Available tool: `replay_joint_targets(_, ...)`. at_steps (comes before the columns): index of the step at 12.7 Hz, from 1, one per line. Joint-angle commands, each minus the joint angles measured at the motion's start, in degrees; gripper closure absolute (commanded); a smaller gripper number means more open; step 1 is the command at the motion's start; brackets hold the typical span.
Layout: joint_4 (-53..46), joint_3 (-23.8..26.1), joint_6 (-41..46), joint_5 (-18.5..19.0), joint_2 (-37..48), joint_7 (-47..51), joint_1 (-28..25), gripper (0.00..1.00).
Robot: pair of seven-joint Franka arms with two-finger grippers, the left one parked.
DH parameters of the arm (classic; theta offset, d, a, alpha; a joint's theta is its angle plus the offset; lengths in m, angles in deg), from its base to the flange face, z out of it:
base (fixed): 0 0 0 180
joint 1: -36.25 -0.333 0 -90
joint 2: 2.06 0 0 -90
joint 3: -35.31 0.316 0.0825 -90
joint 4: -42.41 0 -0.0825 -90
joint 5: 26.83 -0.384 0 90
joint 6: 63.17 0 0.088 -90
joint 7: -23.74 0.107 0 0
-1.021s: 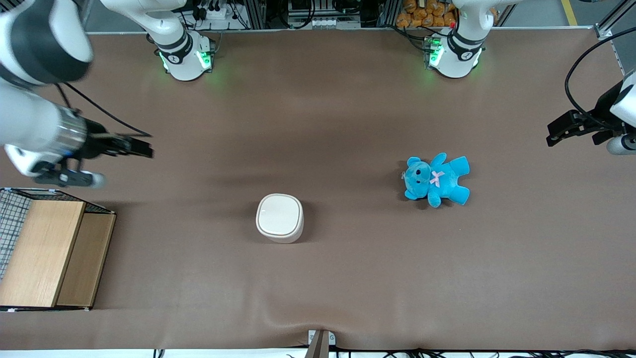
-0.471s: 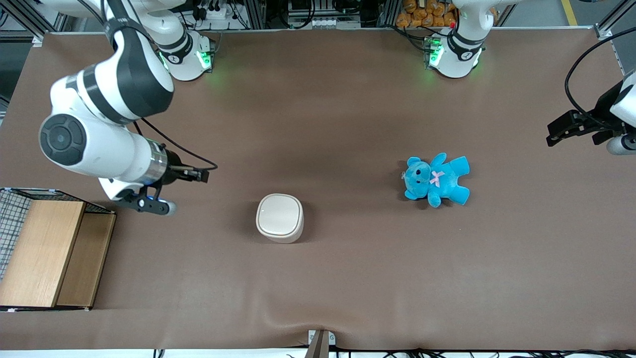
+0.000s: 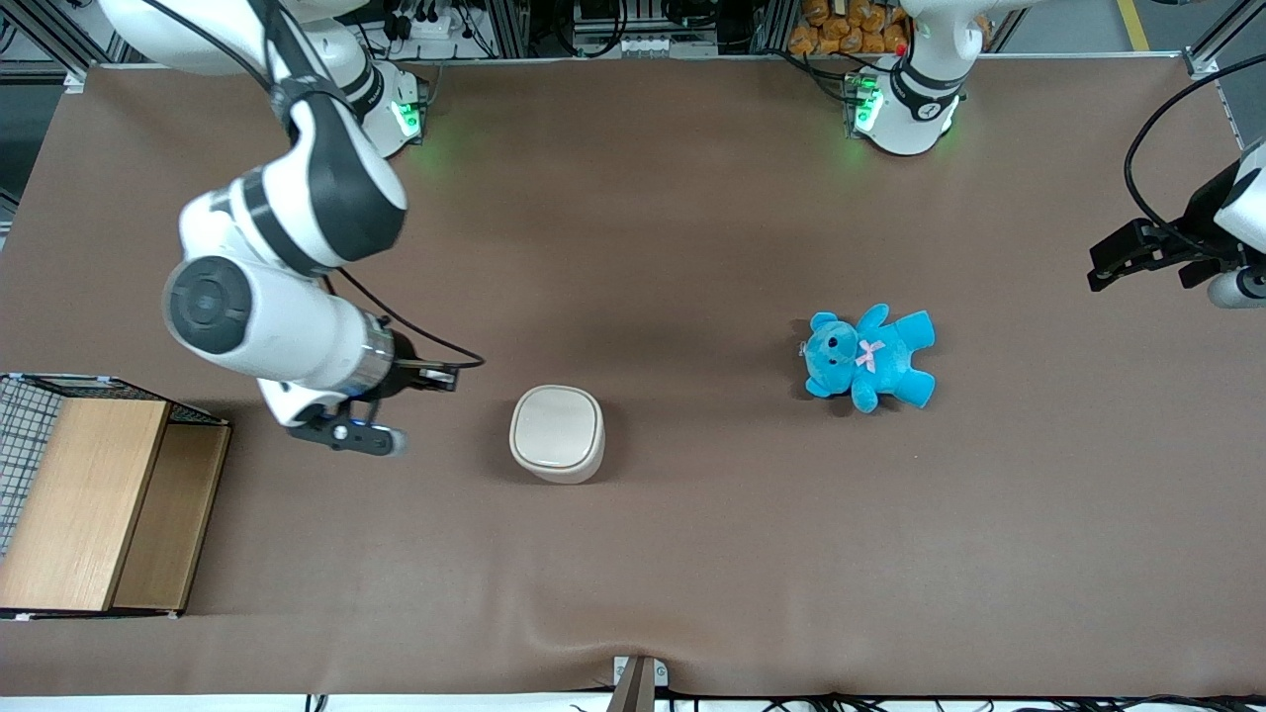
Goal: Open trash can with right arm
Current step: 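Move the right gripper over the white trash can and lower it to the lid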
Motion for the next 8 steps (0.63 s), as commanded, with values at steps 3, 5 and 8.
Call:
replay_joint_targets(3, -4.67, -0.14, -3.85, -0.24, -4.65, 6.51, -3.32, 1.00)
replay_joint_targets(5, -5.98, -0.14, -4.04, -0.24, -6.31, 6.79, -3.76, 1.00)
replay_joint_targets(8, -5.99, -0.14, -3.78, 0.02, -7.37, 6.35, -4.02, 1.00)
